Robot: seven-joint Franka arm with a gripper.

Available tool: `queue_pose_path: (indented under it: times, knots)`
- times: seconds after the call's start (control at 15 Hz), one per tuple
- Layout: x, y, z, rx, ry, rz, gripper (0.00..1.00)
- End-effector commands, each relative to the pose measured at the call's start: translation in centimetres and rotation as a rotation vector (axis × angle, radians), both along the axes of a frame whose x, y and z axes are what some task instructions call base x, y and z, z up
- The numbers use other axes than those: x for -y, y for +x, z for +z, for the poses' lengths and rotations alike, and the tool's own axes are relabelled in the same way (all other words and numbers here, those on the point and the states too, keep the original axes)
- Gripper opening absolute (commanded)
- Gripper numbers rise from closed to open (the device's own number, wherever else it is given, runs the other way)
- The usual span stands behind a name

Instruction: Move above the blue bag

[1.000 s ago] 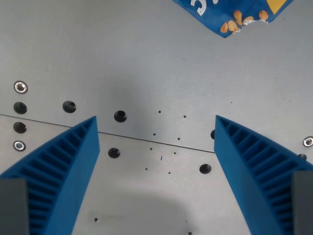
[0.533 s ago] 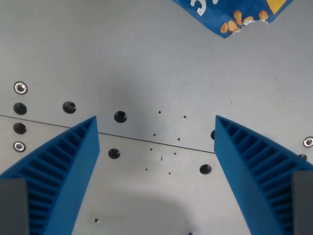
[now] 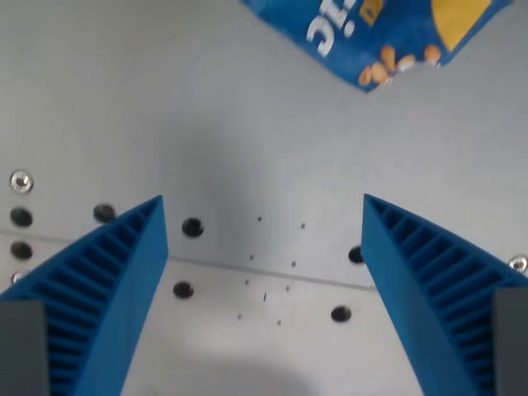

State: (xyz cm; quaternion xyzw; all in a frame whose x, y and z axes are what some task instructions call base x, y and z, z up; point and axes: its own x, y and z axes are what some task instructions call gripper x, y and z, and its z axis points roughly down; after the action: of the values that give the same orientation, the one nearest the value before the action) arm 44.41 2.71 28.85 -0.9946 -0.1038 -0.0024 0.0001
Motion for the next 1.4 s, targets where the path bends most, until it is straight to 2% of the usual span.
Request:
queue_pose_path:
  times: [0.07, 1.4]
  knots:
    - [0.5, 1.7, -0.3, -0.019, -0.016, -0.059, 1.0]
    - [3.8, 10.9, -6.3, 0.019, -0.039, -0.184, 1.0]
